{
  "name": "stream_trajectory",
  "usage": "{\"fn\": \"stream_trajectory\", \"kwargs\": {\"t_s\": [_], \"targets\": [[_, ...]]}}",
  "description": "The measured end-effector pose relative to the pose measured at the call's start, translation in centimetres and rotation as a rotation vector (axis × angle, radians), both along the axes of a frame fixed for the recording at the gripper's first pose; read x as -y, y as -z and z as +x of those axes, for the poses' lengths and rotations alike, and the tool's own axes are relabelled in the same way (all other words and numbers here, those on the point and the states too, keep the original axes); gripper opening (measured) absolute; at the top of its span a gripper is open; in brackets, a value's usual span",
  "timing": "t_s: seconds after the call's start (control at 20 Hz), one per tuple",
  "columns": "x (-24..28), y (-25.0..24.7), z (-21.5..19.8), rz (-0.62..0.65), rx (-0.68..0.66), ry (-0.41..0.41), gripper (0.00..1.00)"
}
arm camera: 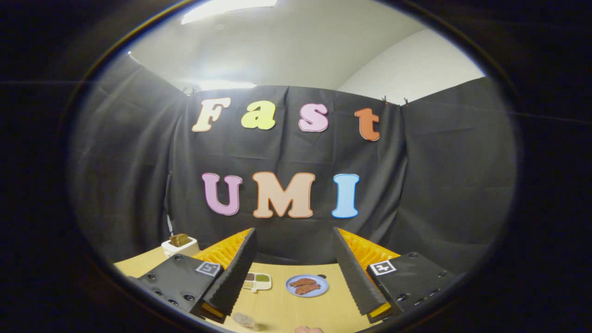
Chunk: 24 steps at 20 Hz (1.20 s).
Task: Take the bottle from table, then pour the juice into the cup, finally place the bottle on the coaster
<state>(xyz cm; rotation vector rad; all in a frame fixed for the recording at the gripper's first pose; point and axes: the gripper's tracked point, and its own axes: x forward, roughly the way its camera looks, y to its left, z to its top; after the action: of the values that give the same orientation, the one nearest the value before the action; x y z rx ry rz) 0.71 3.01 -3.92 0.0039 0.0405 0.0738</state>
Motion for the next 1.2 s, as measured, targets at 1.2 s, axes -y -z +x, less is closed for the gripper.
{"fn": "stream_trajectory", "kwargs": {"t_s": [1.2], "targets": [[-11.8,39.2,-7.9,-0.034,-0.561,-0.355,1.00]]}}
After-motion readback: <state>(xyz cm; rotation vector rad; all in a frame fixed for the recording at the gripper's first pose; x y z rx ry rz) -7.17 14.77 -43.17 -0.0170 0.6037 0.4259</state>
